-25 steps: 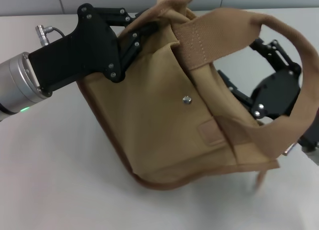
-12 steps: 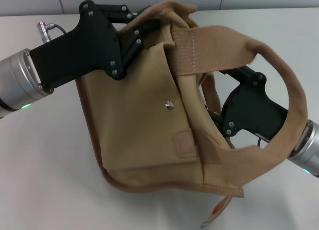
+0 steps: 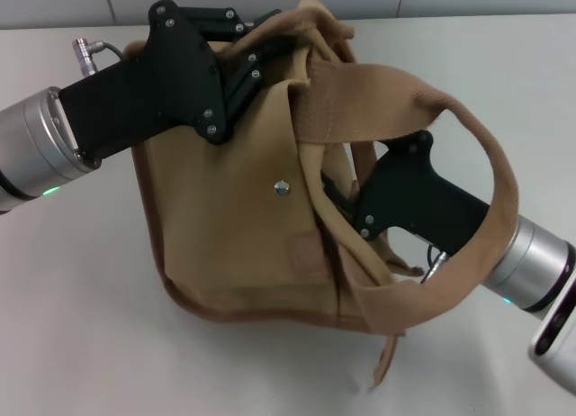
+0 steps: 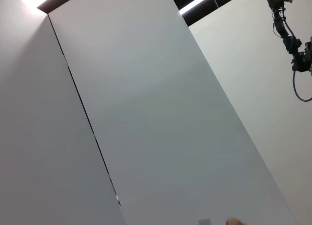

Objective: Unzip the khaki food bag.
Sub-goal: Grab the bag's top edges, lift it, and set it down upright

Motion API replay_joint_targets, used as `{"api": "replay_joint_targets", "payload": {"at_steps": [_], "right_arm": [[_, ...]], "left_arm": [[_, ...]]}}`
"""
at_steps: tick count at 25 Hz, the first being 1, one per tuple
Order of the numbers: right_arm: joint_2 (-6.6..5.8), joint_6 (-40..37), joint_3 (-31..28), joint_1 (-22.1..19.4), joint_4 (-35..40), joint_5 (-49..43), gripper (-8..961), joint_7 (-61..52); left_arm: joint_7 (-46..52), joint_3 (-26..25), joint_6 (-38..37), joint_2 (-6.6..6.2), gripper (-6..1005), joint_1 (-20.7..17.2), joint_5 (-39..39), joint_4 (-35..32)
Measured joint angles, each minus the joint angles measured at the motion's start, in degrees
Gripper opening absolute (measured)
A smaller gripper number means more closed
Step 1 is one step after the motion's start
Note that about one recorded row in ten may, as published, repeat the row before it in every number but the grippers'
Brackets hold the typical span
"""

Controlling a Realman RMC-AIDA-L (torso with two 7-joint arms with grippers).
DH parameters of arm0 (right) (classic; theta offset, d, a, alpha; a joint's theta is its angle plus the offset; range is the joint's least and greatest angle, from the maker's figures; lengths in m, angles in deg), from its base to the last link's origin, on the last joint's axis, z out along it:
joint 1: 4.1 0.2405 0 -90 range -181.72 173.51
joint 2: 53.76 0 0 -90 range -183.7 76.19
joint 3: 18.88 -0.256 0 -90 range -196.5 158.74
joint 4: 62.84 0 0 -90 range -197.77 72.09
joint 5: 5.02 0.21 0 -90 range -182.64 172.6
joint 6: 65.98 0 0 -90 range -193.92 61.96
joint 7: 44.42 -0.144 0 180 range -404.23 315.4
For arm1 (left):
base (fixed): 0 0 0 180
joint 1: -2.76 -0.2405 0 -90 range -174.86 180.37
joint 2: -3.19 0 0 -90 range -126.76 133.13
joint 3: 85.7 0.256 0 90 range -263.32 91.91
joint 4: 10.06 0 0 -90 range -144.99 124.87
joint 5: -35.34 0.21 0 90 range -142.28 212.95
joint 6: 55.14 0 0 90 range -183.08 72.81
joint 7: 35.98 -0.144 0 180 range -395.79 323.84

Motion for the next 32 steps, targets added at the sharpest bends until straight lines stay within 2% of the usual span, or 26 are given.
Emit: {"api": "replay_joint_targets", "payload": {"at_steps": [5, 12, 15, 26, 32], "right_arm": [[0.00, 0.43, -0.04, 0.00, -0.70, 0.01, 575, 1.38], [-0.02, 1.19, -3.17, -0.39, -0.98, 0.16, 501, 1.47], [-0.10, 1.57, -4.57, -0.43, -0.98, 0.19, 367, 1.37], [-0.06, 2.66, -4.59, 0.52, -1.50, -1.68, 352, 3.95], [-0.07, 7.16, -4.76, 2.37, -4.47, -1.57, 327, 5.49]], "left_arm": [[0.15, 0.02, -0.09, 0.01, 59, -0.12, 0.00, 0.02], [0.67, -0.06, -0.26, -0.07, 58, -0.15, 0.00, 0.05], [0.67, -0.01, -0.31, -0.08, 58, -0.12, 0.00, 0.05], [0.75, 0.02, -0.31, -0.01, 58, 0.16, 0.01, 0.04], [1.35, 0.02, -0.31, 0.00, 58, 0.24, 0.01, 0.06]]}}
